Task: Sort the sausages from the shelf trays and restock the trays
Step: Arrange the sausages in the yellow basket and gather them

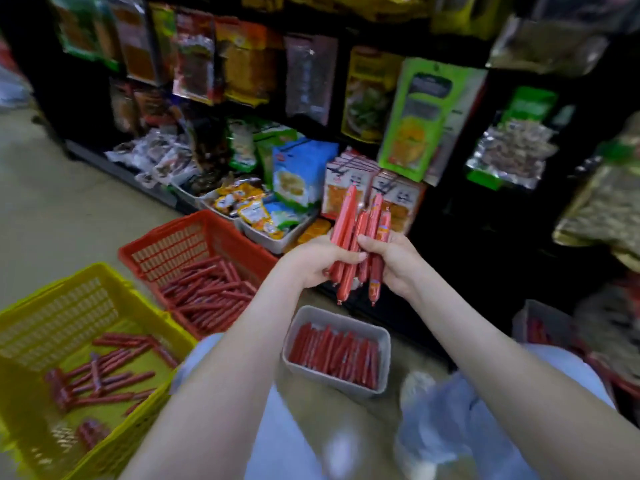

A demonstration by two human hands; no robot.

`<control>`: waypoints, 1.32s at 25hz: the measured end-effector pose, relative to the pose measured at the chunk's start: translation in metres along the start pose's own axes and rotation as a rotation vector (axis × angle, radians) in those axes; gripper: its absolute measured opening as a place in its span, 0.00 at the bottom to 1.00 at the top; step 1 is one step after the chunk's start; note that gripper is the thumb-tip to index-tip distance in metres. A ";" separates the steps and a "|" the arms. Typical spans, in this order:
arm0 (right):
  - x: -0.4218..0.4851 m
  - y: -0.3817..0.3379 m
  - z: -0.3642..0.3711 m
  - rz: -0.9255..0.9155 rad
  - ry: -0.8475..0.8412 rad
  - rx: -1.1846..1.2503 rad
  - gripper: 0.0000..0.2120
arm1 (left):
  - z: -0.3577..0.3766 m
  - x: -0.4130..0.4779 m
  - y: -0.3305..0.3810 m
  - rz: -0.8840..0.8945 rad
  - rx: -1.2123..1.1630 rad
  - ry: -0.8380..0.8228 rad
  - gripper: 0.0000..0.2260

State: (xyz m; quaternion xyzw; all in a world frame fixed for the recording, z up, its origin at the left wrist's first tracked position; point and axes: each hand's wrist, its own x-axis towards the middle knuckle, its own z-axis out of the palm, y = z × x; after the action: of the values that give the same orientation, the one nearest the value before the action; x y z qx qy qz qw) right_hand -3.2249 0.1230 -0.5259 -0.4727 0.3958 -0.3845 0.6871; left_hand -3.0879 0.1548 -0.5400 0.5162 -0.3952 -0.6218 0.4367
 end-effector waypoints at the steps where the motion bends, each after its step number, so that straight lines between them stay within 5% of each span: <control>1: 0.001 0.006 -0.019 0.020 0.039 0.011 0.08 | 0.011 0.013 -0.009 -0.044 0.029 -0.011 0.13; 4: 0.024 0.044 -0.073 0.148 0.177 -0.009 0.09 | 0.028 0.054 -0.051 -0.220 0.049 0.016 0.04; 6: 0.049 0.086 -0.102 0.276 0.257 -0.010 0.09 | 0.020 0.082 -0.093 -0.314 0.054 0.139 0.07; 10: 0.102 0.190 -0.147 0.514 0.442 -0.036 0.11 | -0.019 0.142 -0.191 -0.375 0.393 0.353 0.05; 13: 0.140 0.279 -0.170 0.634 0.468 -0.052 0.21 | -0.043 0.179 -0.259 -0.484 0.633 0.409 0.15; 16: 0.167 0.346 -0.173 0.680 0.544 -0.227 0.17 | -0.055 0.208 -0.315 -0.609 0.864 0.323 0.22; 21: 0.176 0.416 -0.164 0.594 0.310 -1.007 0.43 | -0.052 0.240 -0.388 -0.671 1.089 0.187 0.30; 24: 0.165 0.445 -0.169 0.488 0.144 -1.273 0.39 | -0.051 0.249 -0.416 -0.605 1.258 0.141 0.28; 29: 0.158 0.455 -0.173 0.489 0.280 -1.398 0.31 | -0.045 0.244 -0.433 -0.499 1.401 0.124 0.32; 33: 0.149 0.448 -0.165 0.489 0.043 -1.533 0.34 | -0.031 0.244 -0.415 -0.531 1.366 0.047 0.29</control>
State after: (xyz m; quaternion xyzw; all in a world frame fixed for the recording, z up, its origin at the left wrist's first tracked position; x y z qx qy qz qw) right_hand -3.2471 0.0468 -1.0202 -0.7053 0.6549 0.1464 0.2286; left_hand -3.1341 0.0490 -1.0086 0.7649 -0.5469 -0.3105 -0.1394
